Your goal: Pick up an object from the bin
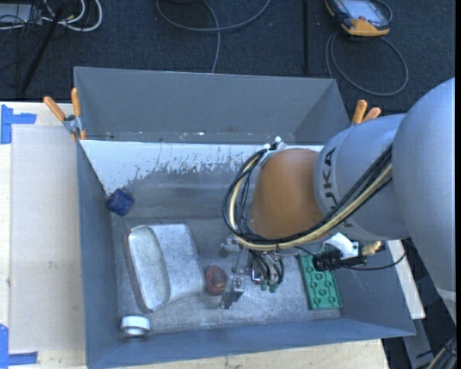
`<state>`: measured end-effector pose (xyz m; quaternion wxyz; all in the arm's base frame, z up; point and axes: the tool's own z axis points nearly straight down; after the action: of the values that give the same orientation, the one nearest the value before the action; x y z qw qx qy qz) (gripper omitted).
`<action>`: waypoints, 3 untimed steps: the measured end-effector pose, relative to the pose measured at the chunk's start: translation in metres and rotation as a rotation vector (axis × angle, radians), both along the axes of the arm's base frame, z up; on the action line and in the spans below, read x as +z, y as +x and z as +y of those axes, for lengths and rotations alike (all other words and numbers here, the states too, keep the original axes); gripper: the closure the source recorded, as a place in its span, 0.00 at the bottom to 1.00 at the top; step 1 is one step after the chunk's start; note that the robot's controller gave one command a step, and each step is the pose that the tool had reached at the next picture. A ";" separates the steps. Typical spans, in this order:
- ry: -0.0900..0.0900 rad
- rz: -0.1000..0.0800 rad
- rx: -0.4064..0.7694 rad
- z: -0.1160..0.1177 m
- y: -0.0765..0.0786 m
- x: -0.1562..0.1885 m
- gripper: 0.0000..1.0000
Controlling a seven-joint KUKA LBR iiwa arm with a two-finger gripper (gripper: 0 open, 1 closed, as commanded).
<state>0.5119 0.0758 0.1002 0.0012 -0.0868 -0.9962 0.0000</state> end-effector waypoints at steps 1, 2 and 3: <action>0.000 0.000 0.050 0.016 -0.001 -0.001 0.00; 0.003 -0.001 -0.103 0.001 -0.003 -0.028 0.00; -0.003 -0.011 -0.034 0.011 -0.008 -0.027 0.00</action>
Offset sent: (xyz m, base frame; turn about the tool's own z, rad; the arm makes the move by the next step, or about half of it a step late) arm -0.0006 0.0164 -0.0002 -0.0514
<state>0.5041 0.0870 0.0727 -0.0045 -0.1038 -0.9946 0.0007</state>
